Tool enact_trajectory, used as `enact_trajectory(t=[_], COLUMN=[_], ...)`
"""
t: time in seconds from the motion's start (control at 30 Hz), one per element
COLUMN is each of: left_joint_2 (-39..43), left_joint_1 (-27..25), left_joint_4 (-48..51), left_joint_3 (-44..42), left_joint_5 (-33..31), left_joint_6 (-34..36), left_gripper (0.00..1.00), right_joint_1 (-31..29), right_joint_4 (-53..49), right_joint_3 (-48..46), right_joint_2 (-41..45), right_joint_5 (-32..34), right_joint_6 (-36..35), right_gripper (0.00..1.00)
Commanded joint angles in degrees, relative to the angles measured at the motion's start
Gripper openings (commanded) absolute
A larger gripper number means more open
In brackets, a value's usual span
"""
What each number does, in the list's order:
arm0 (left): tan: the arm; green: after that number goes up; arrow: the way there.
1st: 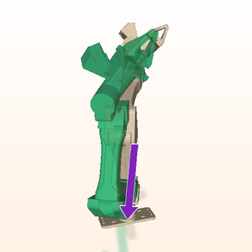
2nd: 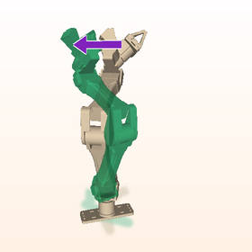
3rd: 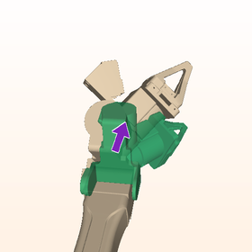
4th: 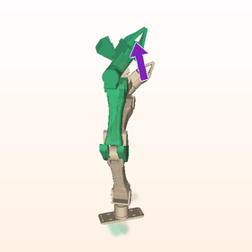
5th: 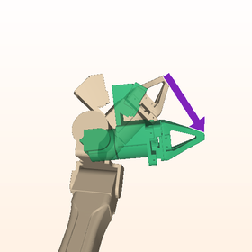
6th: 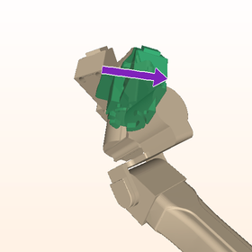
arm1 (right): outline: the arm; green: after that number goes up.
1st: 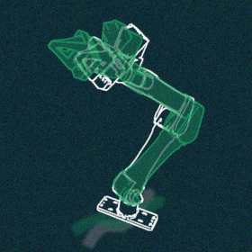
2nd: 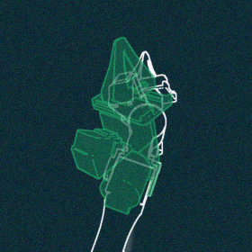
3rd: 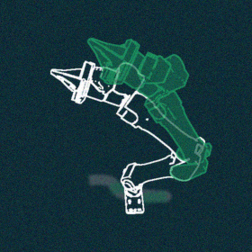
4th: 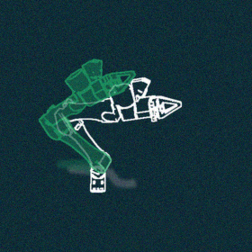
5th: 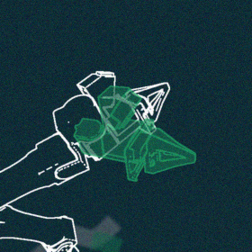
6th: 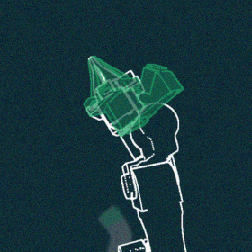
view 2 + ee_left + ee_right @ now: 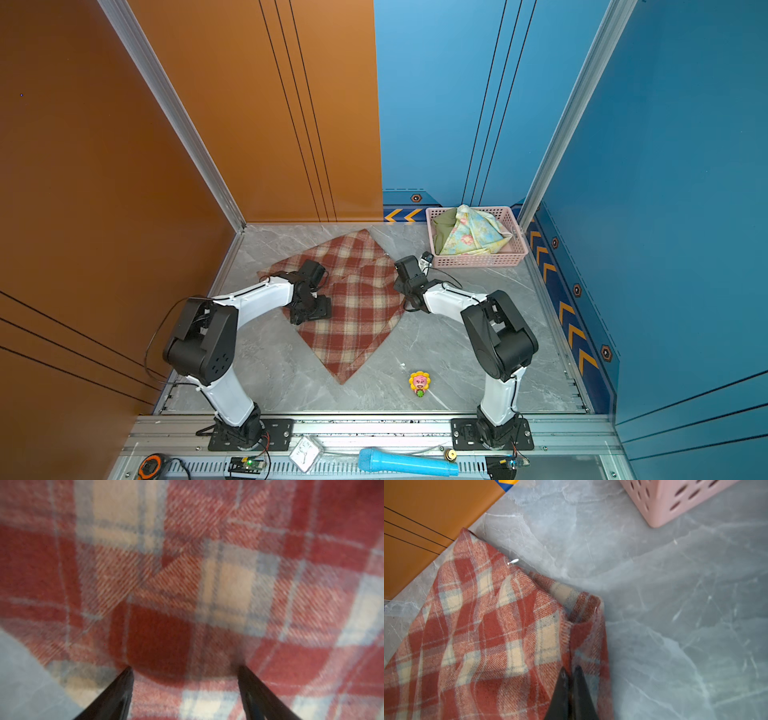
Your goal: Fold and stack the skirts
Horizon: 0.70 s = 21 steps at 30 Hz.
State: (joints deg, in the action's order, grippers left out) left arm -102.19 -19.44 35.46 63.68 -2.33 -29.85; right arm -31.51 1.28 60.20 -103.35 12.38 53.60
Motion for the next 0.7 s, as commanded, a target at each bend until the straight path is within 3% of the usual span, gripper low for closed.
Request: enact_trajectory(t=[0.0, 0.3, 0.43, 0.5, 0.57, 0.67], left_joint_2=[-3.7, -12.2, -17.1, -20.1, -22.2, -21.1], left_joint_1=[1.6, 8.4, 11.1, 12.0, 12.8, 13.1], left_joint_4=[-1.8, -3.4, -2.4, -0.4, 0.7, 0.8], left_joint_3=[3.1, 11.8, 18.6, 23.4, 27.2, 29.3], left_joint_5=[0.1, 3.9, 5.0, 5.1, 6.2, 7.3], left_joint_6=[-1.3, -4.5, -4.2, -3.1, -2.4, -1.5], left_gripper=[0.8, 0.8, 0.8, 0.8, 0.79, 0.79], right_joint_1=[-2.0, -6.9, -8.3, -8.3, -8.3, -8.1], right_joint_4=[3.6, 7.0, 7.1, 7.1, 7.2, 3.5], right_joint_3=[-4.3, -8.0, -6.5, -5.7, -5.4, -3.9], right_joint_2=[4.5, 8.2, 7.8, 7.1, 6.8, 6.8], right_joint_5=[2.7, 5.4, 5.5, 4.1, 2.1, -0.2], right_joint_6=[5.1, 12.4, 12.4, 11.3, 9.2, 3.7], right_gripper=[0.0, 0.0, 0.0, 0.13, 0.39, 0.62])
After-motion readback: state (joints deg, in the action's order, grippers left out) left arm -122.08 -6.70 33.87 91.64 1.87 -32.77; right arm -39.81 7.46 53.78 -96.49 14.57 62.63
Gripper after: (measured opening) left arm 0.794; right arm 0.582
